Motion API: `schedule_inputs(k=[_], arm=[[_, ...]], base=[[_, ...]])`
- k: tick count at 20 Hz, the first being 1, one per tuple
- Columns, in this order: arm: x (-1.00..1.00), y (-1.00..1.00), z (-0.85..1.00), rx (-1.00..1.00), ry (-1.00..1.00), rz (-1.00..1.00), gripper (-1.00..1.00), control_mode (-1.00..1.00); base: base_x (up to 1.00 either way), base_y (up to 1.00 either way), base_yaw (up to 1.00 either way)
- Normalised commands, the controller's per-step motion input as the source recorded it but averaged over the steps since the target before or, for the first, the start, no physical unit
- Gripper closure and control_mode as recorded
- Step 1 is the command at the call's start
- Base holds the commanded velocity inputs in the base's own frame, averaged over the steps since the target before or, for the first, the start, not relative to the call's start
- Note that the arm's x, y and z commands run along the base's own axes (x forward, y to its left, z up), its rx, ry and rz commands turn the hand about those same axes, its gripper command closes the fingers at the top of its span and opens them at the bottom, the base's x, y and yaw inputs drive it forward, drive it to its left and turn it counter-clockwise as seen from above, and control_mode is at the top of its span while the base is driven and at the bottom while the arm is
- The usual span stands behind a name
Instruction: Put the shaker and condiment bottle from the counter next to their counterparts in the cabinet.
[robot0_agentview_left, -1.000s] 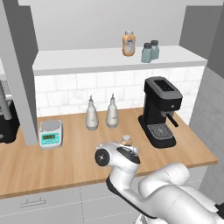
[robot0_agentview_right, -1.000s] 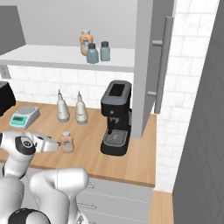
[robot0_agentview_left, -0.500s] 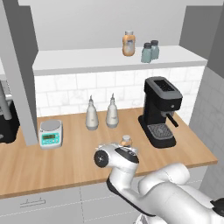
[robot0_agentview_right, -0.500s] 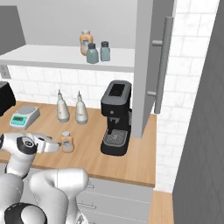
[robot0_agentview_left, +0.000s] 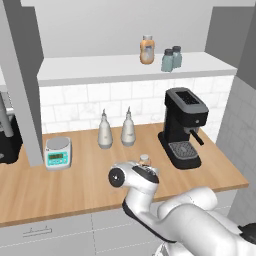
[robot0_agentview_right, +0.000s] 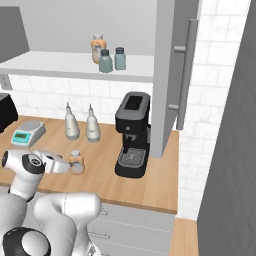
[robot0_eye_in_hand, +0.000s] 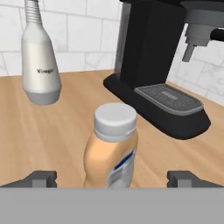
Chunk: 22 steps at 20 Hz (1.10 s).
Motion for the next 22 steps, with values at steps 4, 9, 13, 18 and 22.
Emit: schedule_inputs(k=[4, 9, 13, 18, 22], arm=[[0.02, -0.04, -0.10, 0.01, 0.00, 0.00, -1.00, -1.00], [0.09, -0.05, -0.13, 0.01, -0.01, 0.00, -1.00, -1.00], [0.20, -0.09, -0.13, 0.00, -0.01, 0.00, -1.00, -1.00], [0.17, -0.19, -0.14, 0.01, -0.01, 0.00, -1.00, -1.00], [0.12, -0.28, -0.12, 0.04, -0.02, 0.00, -1.00, -1.00]], base=[[0.00, 0.00, 0.00], [0.00, 0.00, 0.00], [0.00, 0.00, 0.00], [0.00, 0.00, 0.00], [0.00, 0.00, 0.00]])
